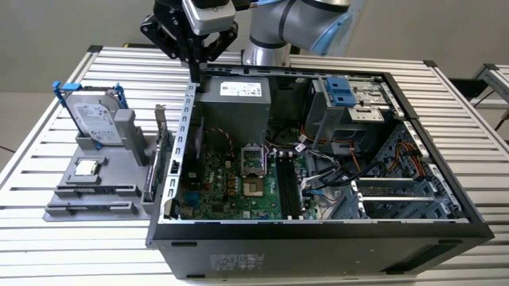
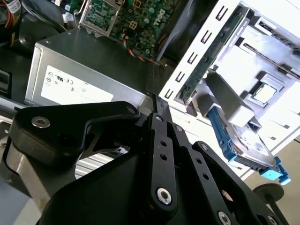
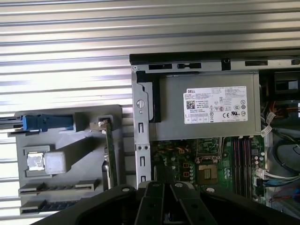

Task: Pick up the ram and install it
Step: 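Reach for the ram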

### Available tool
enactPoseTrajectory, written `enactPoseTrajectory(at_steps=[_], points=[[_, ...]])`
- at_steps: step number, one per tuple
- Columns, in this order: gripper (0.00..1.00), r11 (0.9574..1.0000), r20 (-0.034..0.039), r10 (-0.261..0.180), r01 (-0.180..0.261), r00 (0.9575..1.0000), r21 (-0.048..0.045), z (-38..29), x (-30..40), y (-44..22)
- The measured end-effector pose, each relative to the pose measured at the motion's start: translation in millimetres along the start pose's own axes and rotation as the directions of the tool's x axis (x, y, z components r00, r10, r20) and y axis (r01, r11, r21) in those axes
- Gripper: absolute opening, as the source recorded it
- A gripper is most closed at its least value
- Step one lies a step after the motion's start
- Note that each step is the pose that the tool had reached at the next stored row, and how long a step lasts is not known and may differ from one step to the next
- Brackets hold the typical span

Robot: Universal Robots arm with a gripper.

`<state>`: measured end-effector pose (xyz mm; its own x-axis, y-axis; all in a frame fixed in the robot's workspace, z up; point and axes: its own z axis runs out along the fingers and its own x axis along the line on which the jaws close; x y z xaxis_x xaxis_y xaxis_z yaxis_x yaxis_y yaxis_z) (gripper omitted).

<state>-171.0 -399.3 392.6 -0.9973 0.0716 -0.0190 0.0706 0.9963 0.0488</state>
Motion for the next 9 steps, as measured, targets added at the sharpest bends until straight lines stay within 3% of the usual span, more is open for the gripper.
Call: enactPoseTrajectory(at_steps=[9], points=[[0.00,1.0000,0.0000,0.000,0.000,1.0000,0.0000,-0.1,2.6,-0.4]])
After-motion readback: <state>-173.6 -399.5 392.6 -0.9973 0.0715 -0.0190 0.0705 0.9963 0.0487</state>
